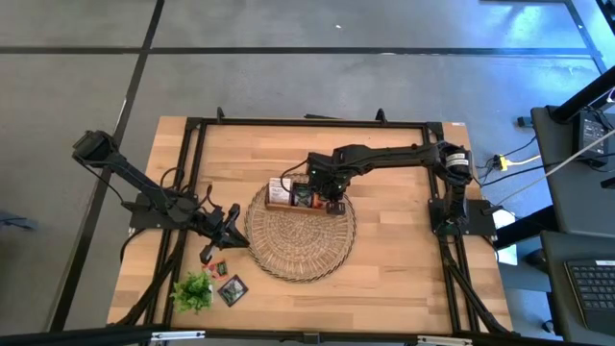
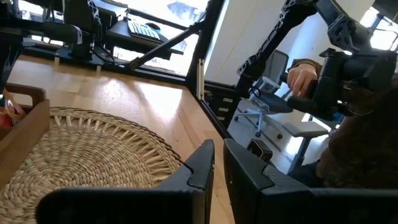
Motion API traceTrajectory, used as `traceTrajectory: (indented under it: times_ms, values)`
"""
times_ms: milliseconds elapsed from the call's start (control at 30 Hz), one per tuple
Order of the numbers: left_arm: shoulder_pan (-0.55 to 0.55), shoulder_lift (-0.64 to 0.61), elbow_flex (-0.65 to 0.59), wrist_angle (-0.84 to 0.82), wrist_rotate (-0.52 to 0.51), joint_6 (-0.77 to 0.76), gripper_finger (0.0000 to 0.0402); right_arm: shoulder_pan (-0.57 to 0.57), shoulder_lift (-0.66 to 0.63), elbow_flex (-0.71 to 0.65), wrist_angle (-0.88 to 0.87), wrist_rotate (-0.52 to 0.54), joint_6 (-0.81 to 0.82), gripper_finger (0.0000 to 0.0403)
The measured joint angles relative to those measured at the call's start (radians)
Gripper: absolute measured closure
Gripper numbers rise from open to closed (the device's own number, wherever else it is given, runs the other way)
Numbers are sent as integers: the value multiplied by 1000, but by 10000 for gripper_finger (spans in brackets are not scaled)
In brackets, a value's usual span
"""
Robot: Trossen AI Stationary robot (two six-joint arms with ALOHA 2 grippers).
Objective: Pick & Place Tea
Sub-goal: Put the right orange tea bag into the right slot of the wooden organizer, then put the violet tea bag into the middle slot of the wooden organizer
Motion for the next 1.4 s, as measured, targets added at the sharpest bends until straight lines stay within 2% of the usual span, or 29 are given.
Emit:
traceTrajectory:
  times_ms: [367,567,833,1067,1400]
  values:
    - [0,0,0,-24,0,-3,370,0,0,1,-3,0,1,296]
    - [0,0,0,-24,0,-19,370,0,-5,35,-25,10,2,265]
    - [0,0,0,-25,0,-18,370,0,-6,121,-83,140,26,257]
    - [0,0,0,-29,0,-31,370,5,-8,154,-123,93,23,257]
    - [0,0,0,-47,0,-45,370,15,-8,151,-126,89,29,257]
